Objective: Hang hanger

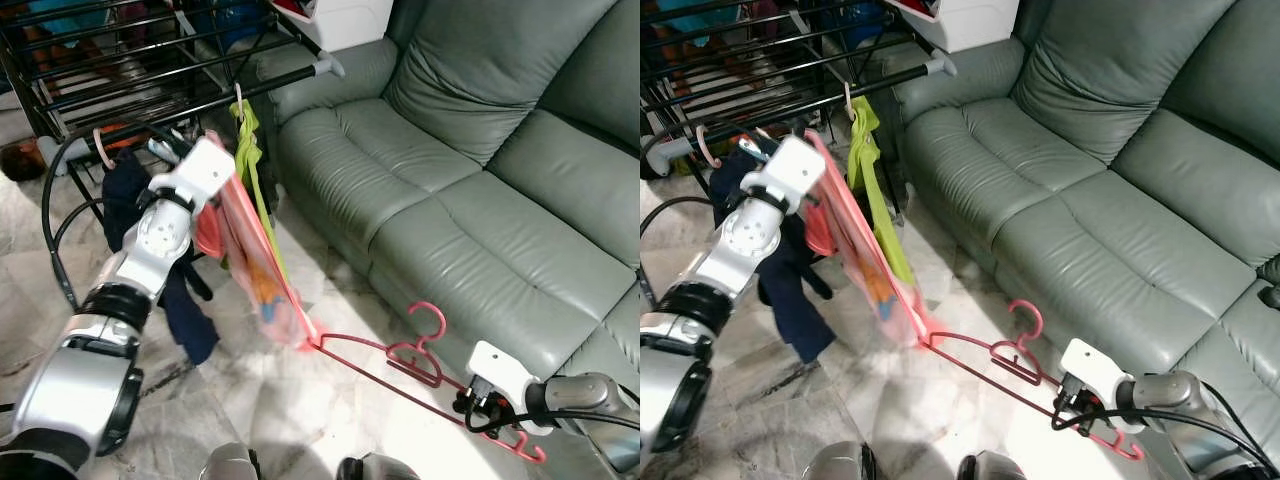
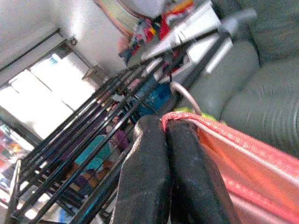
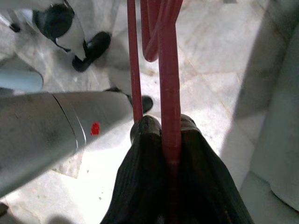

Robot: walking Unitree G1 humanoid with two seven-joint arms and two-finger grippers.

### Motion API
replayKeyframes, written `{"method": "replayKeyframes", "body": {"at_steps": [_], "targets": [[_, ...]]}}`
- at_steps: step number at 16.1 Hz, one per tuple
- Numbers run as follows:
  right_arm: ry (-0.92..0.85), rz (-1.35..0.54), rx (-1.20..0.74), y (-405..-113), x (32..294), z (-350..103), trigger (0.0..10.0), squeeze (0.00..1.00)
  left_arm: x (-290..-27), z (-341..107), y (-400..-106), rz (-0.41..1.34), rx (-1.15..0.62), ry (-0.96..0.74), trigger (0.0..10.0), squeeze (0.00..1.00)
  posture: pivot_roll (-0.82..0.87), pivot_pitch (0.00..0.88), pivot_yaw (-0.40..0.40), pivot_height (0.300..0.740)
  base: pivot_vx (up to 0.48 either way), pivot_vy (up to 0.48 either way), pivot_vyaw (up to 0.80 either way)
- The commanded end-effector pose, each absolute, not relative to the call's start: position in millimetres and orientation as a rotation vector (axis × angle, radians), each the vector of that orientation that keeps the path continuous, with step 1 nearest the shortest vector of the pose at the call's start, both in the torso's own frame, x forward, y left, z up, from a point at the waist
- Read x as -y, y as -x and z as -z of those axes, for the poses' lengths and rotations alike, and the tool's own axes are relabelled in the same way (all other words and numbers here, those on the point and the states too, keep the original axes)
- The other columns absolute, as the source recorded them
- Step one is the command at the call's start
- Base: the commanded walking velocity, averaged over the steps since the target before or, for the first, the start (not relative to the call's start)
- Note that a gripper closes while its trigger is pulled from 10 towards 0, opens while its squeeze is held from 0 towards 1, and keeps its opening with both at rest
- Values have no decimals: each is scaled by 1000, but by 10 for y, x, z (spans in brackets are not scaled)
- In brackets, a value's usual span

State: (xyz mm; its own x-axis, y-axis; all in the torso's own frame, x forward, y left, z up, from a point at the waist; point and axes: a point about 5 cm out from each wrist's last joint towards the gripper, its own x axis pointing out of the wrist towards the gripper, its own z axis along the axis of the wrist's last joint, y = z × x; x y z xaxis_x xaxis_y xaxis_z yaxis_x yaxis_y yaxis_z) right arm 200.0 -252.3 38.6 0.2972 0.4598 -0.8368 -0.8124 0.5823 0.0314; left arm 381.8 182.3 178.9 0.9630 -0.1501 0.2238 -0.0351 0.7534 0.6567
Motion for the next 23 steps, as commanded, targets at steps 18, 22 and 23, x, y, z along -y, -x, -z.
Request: {"method": "replayKeyframes", "body": {"at_steps": [18,22,23], "targets": [[119,-1078,-584,-2377,1710,-827,10000,0,-1158,-1698,-3618,382,295,-455,10000,0,-57,43,-23,740,0,0,0],[437,-993,-575,-2278,2277,-968,10000,0,-1326,-1541,-3622,432,246,-763,10000,0,-81,45,-17,740,0,0,0],[453,-959,-550,-2314,2335,-1018,10000,0,-1338,-1497,-3620,449,218,-774,10000,0,-86,45,-15,740,0,0,0]]}}
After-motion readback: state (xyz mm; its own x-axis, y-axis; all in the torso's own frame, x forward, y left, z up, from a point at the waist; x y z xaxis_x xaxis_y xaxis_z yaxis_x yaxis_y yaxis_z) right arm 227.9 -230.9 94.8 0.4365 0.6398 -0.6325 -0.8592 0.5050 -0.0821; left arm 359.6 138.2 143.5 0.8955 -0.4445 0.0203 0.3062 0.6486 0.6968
